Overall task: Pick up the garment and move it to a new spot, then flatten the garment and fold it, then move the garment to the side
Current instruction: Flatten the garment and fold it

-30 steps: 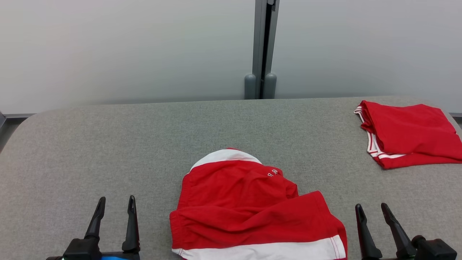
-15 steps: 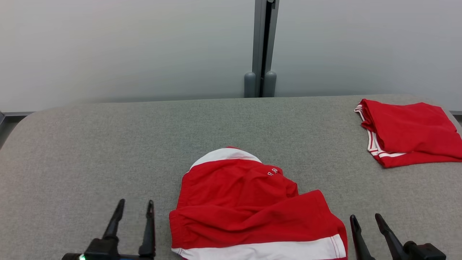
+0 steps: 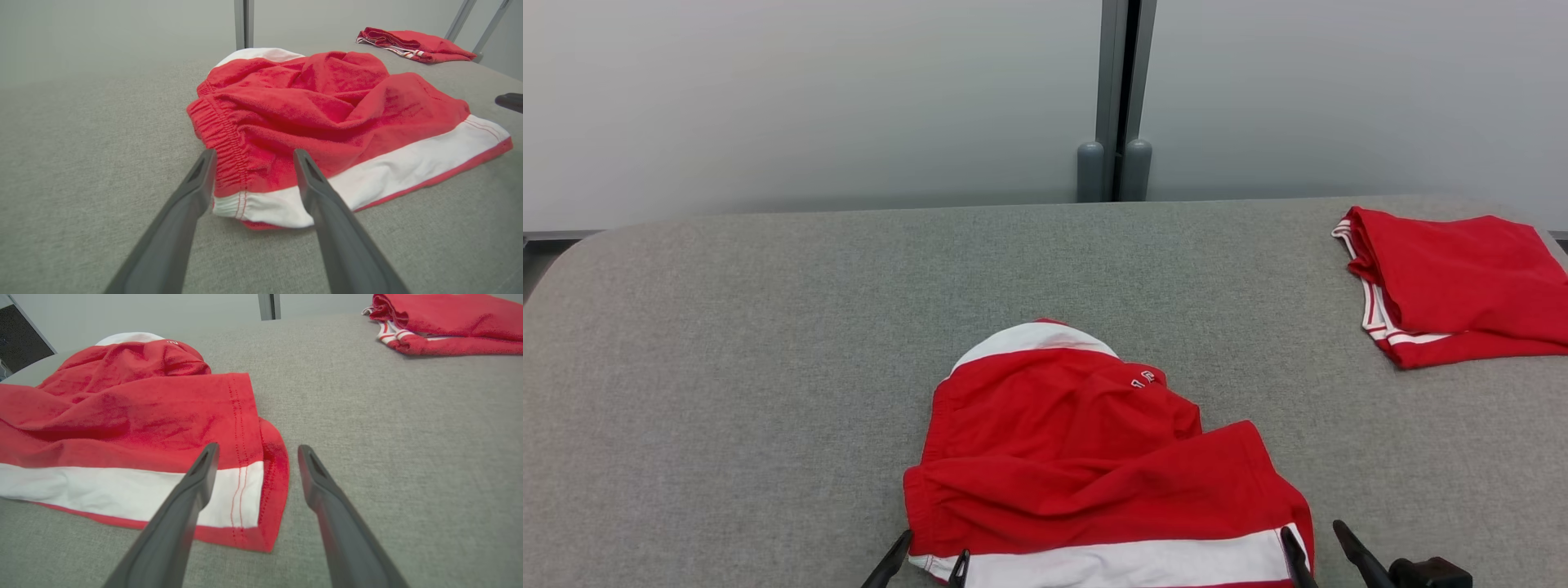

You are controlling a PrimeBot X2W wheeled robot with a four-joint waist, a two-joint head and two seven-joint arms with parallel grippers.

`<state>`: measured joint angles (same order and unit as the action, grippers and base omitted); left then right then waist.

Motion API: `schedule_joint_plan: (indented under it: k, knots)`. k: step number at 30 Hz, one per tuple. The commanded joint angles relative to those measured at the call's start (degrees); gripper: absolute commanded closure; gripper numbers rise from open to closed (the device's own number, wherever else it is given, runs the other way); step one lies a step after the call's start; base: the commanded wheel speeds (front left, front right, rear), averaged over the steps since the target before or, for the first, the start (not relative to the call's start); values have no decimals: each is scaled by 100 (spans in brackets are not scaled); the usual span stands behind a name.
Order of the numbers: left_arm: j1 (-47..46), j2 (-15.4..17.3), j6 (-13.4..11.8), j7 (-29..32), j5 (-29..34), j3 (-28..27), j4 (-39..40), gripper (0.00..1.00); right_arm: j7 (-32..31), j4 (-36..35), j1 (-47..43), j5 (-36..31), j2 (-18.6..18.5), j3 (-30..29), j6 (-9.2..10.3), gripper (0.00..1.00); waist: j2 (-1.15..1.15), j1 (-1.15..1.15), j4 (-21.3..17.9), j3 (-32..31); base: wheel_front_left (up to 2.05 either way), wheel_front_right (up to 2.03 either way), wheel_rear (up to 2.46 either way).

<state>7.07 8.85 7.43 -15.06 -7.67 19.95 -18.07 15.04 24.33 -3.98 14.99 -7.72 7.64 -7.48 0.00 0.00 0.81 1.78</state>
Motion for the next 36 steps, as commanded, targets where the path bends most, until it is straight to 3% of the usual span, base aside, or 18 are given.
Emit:
schedule_joint_plan:
  k: [1, 8, 28, 29, 30, 31, 33, 36]
  knots:
    - [42, 40, 3, -14, -30, 8, -39, 0, 20, 49, 76, 13, -38, 40, -2, 0, 0, 0, 4, 16, 0, 0, 0]
    - [-189, 27, 3, -14, -217, 39, -398, 0, 19, 525, 364, 152, -150, 440, -2, 0, 0, 0, 16, 113, 0, 0, 0]
    - [-955, 161, 5, -14, -777, 1061, -1374, 0, 6, 1198, 976, 719, -350, 1446, -2, 0, 0, 0, -17, 329, 0, 0, 0]
    - [-1003, 183, 5, -14, -804, 1134, -1452, 0, 6, 1226, 1011, 743, -367, 1513, -3, 6, 0, 0, -20, 340, 0, 0, 0]
    - [-1036, 195, 5, -13, -855, 1219, -1544, 0, 5, 1246, 1047, 779, -389, 1585, -3, 62, 0, 0, -21, 347, 0, 0, 0]
    - [-1098, 214, 5, -13, -890, 1288, -1615, 28, 5, 1237, 1087, 799, -411, 1641, -3, 97, 0, 0, -23, 355, 0, 0, 0]
    - [-1205, 254, 5, -13, -989, 1403, -1729, 100, 6, 1183, 1141, 856, -452, 1709, -3, 100, 0, 0, -27, 365, 0, 0, 0]
    - [-1290, 296, 5, -12, -1173, 1587, -1822, 100, 12, 993, 1188, 895, -505, 1744, -3, 100, 0, 0, -40, 359, 0, 0, 0]
